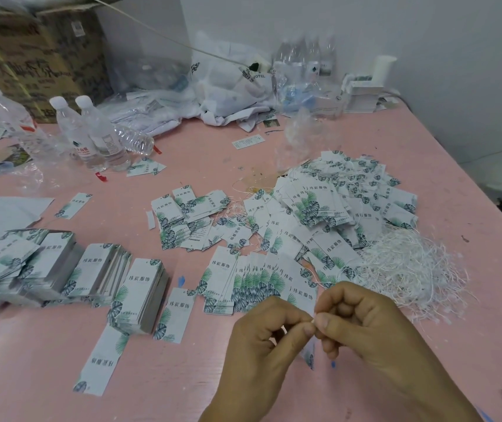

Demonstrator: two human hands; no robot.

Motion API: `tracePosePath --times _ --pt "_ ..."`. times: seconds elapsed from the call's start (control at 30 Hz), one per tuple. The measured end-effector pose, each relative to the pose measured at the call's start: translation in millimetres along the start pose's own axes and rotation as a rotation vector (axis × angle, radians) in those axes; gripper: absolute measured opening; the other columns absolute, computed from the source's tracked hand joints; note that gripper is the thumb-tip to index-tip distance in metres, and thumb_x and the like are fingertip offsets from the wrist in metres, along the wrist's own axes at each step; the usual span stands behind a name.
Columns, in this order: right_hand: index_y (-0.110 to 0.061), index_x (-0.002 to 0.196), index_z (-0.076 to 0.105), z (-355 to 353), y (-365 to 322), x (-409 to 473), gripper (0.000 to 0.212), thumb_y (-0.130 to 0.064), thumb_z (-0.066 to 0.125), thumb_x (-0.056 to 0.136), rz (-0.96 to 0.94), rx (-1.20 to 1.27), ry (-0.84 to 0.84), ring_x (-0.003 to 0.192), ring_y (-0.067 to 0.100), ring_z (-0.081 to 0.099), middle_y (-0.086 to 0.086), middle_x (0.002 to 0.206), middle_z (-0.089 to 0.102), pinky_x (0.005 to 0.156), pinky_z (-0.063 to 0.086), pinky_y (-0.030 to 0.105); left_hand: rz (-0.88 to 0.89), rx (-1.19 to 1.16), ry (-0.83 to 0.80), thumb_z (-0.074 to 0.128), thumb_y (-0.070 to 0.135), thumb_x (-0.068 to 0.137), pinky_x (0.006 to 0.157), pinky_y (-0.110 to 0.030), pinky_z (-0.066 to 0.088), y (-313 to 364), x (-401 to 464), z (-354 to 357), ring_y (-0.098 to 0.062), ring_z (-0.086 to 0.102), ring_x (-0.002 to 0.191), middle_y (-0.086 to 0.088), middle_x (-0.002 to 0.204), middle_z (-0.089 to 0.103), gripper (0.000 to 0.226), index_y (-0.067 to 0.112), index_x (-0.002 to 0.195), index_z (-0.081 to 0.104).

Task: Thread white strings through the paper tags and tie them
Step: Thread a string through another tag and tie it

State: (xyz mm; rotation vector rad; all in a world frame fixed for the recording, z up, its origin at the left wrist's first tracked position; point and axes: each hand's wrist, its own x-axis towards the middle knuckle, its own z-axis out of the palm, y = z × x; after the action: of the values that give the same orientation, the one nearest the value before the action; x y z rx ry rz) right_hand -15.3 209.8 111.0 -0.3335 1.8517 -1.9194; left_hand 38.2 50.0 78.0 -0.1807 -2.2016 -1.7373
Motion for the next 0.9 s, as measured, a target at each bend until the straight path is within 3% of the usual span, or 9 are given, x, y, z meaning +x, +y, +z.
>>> tracePosePath --times 0.23,0.3,0.37,0.43,0.5,0.6,0.7,0.83,0.9 --pt "-0.015 0.077 0.069 0.2 13.0 2.5 0.013 -0.02 0.077 0.067 -0.01 0.071 0.037 0.054 0.02 0.059 0.012 0.065 0.064 0.054 0.05 0.025 0.01 0.046 -0.006 0.06 0.032 0.091 0.062 -0.016 0.039 1.5 3.2 1.4 -0.005 0.052 0.068 0.014 0.077 0.058 0.011 0.03 0.08 0.065" --pt "-0.021 0.089 0.071 -1.8 22.3 3.9 0.029 -0.037 0.076 0.065 -0.065 0.009 0.149 0.071 0.017 0.066 0.004 0.078 0.07 0.065 0.053 0.023 -0.04 0.0 0.052 0.06 0.033 0.088 0.062 -0.014 0.038 2.1 5.4 1.7 -0.003 0.051 0.066 0.016 0.075 0.058 0.011 0.031 0.077 0.064" --pt "-0.033 0.107 0.067 -7.5 34.1 4.8 0.041 -0.045 0.07 0.067 -0.092 -0.094 0.233 0.102 0.006 0.065 -0.008 0.108 0.071 0.082 0.051 0.022 -0.123 -0.107 0.082 0.061 0.037 0.085 0.061 -0.015 0.039 3.7 8.7 0.5 -0.003 0.049 0.062 0.014 0.07 0.058 0.011 0.032 0.075 0.064" --pt "-0.041 0.125 0.057 -9.9 45.1 5.2 0.057 -0.041 0.069 0.07 -0.062 -0.139 0.107 0.126 -0.002 0.049 -0.018 0.132 0.058 0.101 0.039 0.029 -0.203 -0.246 0.072 0.062 0.04 0.081 0.058 -0.019 0.041 5.5 12.5 -0.7 -0.007 0.05 0.057 0.008 0.064 0.059 0.013 0.031 0.073 0.066" --pt "-0.039 0.133 0.05 -6.5 55.2 6.5 0.065 -0.034 0.074 0.072 -0.006 -0.155 -0.075 0.133 0.002 0.043 -0.016 0.137 0.055 0.107 0.032 0.035 -0.278 -0.411 0.066 0.064 0.039 0.078 0.054 -0.021 0.041 6.8 17.1 -0.1 -0.012 0.05 0.056 0.002 0.063 0.06 0.014 0.026 0.073 0.068" --pt "-0.034 0.117 0.06 6.6 70.3 10.7 0.047 -0.028 0.075 0.073 0.0 -0.28 -0.113 0.119 0.005 0.056 -0.013 0.116 0.066 0.101 0.039 0.033 -0.399 -0.651 0.054 0.068 0.036 0.073 0.05 -0.019 0.038 7.1 24.3 2.6 -0.012 0.048 0.053 -0.003 0.062 0.059 0.014 0.023 0.069 0.069" --pt "-0.038 0.1 0.072 20.0 78.8 11.1 0.033 -0.031 0.077 0.068 0.05 -0.204 -0.049 0.112 0.002 0.062 -0.015 0.111 0.072 0.098 0.046 0.025 -0.468 -0.84 0.085 0.075 0.026 0.074 0.046 -0.016 0.042 7.5 27.1 2.2 -0.008 0.053 0.052 -0.004 0.065 0.061 0.011 0.017 0.07 0.07" --pt "-0.029 0.102 0.074 17.9 86.3 1.7 0.029 -0.023 0.072 0.073 0.139 -0.028 -0.033 0.097 0.014 0.07 0.004 0.101 0.076 0.082 0.05 0.021 -0.497 -1.021 0.366 0.064 0.015 0.087 0.044 -0.017 0.043 -6.8 32.0 -9.5 -0.008 0.051 0.049 -0.003 0.067 0.061 0.019 0.014 0.069 0.067" --pt "-0.014 0.098 0.074 12.6 89.1 -1.0 0.024 -0.016 0.071 0.074 0.165 0.101 0.001 0.09 0.025 0.07 0.017 0.097 0.074 0.077 0.051 0.027 -0.584 -0.88 0.509 0.058 0.015 0.092 0.043 -0.018 0.041 -25.0 27.7 -13.4 -0.009 0.049 0.048 -0.004 0.063 0.057 0.019 0.012 0.073 0.062"
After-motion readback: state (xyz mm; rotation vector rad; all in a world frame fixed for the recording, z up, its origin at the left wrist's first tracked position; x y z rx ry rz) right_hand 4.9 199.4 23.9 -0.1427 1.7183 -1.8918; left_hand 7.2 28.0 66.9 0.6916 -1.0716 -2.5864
